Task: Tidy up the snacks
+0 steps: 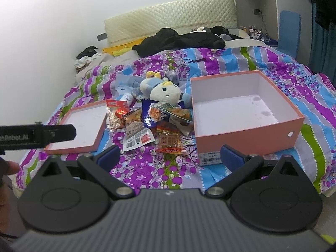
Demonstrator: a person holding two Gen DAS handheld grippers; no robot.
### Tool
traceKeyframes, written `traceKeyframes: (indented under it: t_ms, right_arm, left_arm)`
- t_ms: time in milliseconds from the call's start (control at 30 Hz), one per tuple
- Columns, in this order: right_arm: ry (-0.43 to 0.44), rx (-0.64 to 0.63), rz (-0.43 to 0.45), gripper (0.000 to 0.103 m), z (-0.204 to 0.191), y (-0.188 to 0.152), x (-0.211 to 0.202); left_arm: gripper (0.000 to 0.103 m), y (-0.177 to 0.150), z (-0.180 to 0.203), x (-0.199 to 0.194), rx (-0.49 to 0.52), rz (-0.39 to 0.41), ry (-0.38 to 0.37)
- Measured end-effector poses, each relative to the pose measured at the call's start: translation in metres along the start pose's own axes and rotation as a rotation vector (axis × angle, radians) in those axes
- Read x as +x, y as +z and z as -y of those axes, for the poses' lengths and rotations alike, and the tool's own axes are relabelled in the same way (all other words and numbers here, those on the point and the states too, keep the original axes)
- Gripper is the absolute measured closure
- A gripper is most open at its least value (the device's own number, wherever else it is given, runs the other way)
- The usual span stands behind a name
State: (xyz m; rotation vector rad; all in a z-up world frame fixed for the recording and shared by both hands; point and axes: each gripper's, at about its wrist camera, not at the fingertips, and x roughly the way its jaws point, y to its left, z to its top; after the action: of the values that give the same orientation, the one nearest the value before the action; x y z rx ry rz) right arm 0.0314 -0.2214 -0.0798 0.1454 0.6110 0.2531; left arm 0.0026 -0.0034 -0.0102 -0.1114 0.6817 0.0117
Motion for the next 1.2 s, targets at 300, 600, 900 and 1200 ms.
traceKeyframes:
  t_ms: [300, 600, 900, 1200]
  right_arm:
    - [-0.012, 0.009, -0.015, 0.0, 0.002, 0.002, 0.004]
    - [-0.007, 0.013, -0.04, 0.0, 0.0, -0.002, 0.009]
    - [-0.033, -0.005, -0.027, 0.0, -0.003, -0.002, 0.013]
    - [-0.011, 0.041, -0.082, 0.005, 0.001, -0.013, 0.035]
  left_arm:
    - [0.002, 0.002, 0.001, 0.005, 0.003, -0.015, -0.006]
    - [0.002, -0.002, 0.0, 0.012, -0.001, -0.035, -0.022]
    - [0.002, -0.008, -0.002, 0.024, -0.013, -0.051, -0.026]
    - [0.002, -0.017, -0.008, 0.048, -0.032, -0.107, -0.018]
